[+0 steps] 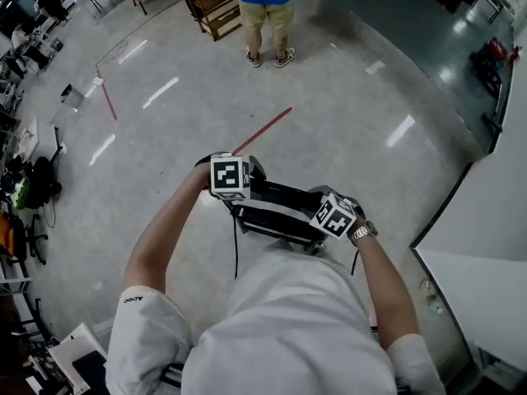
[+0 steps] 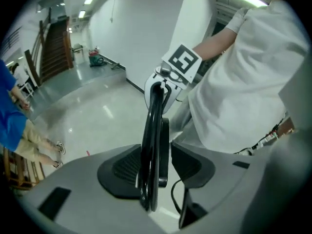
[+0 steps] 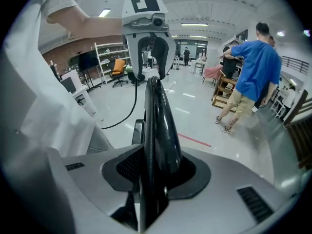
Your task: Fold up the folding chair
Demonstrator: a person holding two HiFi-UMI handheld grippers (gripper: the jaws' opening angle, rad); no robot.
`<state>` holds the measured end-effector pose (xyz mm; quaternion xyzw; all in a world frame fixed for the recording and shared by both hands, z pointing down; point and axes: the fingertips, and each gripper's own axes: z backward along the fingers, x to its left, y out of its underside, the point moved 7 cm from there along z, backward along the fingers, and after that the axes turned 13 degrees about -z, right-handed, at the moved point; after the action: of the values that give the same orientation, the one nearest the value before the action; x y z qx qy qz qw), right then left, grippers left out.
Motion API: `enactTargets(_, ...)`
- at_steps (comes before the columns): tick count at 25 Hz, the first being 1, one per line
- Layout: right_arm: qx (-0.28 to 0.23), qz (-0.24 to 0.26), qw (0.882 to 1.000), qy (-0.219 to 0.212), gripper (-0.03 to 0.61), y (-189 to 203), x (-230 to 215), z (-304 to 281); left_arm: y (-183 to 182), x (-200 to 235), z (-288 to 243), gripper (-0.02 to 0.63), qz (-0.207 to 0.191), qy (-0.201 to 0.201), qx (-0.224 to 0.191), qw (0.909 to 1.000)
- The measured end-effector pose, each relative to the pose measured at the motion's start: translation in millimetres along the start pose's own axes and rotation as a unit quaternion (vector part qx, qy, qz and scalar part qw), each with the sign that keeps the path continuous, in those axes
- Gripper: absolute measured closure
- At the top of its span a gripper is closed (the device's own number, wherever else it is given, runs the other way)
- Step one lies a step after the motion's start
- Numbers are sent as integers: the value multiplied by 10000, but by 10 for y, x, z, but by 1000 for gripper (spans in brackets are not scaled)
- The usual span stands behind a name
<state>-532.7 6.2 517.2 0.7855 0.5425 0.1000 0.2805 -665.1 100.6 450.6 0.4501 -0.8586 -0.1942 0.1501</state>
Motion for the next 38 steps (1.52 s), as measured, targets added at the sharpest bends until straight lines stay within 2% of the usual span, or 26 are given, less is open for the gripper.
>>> enactTargets(2,90,-43,10000,0,443,5,6,-8,24,-17,-60,413,-187,141,187,9995)
enactTargets(6,168,-176,9997,-60,445,29,-14,-12,103,12,-385,413,-434,109,438,9980)
enactTargets(8,179,-203,9996,-79,447,7,-3,-20,111,19,-494,414,-370,180,403,9983)
enactTargets(9,180,-204,9996,-83,448,-7,10,-19,105,22,-528,428,-273,235,341,9988)
enactTargets(10,178,-198,9996,-86,448,-18,29,-13,102,24,-555,493,-167,318,280,9990)
enactTargets(12,167,-162,9997,-89,453,-20,80,-2,102,7,-585,517,-10,589,195,9981)
enactTargets(15,142,-94,9998,-88,463,12,149,-13,103,-40,-614,534,49,879,165,9960)
enactTargets(21,147,-367,9992,-81,483,117,173,55,-8,-9,-676,537,-262,878,281,9954)
enactTargets(29,-229,-1078,9936,260,494,690,122,543,-769,137,-900,537,-1090,1071,618,9863)
enactTargets(38,-837,-1987,9729,834,505,1671,300,1211,-1964,44,-1356,537,-2233,1306,1127,9594)
